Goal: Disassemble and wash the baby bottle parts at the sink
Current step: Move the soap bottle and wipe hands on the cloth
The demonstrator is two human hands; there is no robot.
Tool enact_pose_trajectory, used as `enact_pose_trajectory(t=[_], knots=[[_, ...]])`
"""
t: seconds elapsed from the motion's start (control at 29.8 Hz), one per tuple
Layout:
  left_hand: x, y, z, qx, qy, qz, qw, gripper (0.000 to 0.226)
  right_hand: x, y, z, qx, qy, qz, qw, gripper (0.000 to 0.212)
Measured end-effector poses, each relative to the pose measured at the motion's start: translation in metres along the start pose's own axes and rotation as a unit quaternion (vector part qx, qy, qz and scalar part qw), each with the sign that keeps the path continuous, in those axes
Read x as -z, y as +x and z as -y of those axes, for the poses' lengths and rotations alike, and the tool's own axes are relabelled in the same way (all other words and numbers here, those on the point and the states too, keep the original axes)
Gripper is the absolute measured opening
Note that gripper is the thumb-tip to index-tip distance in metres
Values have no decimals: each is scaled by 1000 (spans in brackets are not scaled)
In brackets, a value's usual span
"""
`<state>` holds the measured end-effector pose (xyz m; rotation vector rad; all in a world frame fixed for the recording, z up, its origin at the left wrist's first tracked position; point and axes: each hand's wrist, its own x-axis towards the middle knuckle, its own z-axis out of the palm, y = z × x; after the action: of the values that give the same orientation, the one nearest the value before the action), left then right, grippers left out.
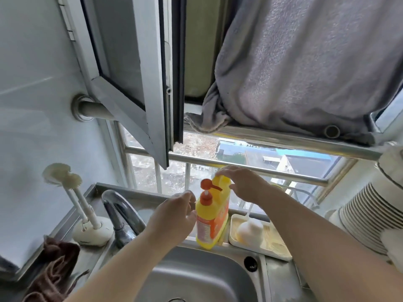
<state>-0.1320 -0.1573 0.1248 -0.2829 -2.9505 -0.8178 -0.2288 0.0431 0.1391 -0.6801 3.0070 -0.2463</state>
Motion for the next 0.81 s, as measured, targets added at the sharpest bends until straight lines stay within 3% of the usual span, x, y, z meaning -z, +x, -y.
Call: enact_pose_trajectory(t=[0.17, 0.44, 0.81], knots=[[4, 8, 8, -9, 26, 10, 1000, 30, -4, 23, 5, 30, -48, 6, 998, 50], [19, 22, 14, -38, 79, 22, 996, 33, 5, 17, 1, 31, -119, 49, 991, 28], [24, 40, 13, -78, 151, 22, 985, 43, -4, 20, 18, -64, -65, 73, 993, 40]])
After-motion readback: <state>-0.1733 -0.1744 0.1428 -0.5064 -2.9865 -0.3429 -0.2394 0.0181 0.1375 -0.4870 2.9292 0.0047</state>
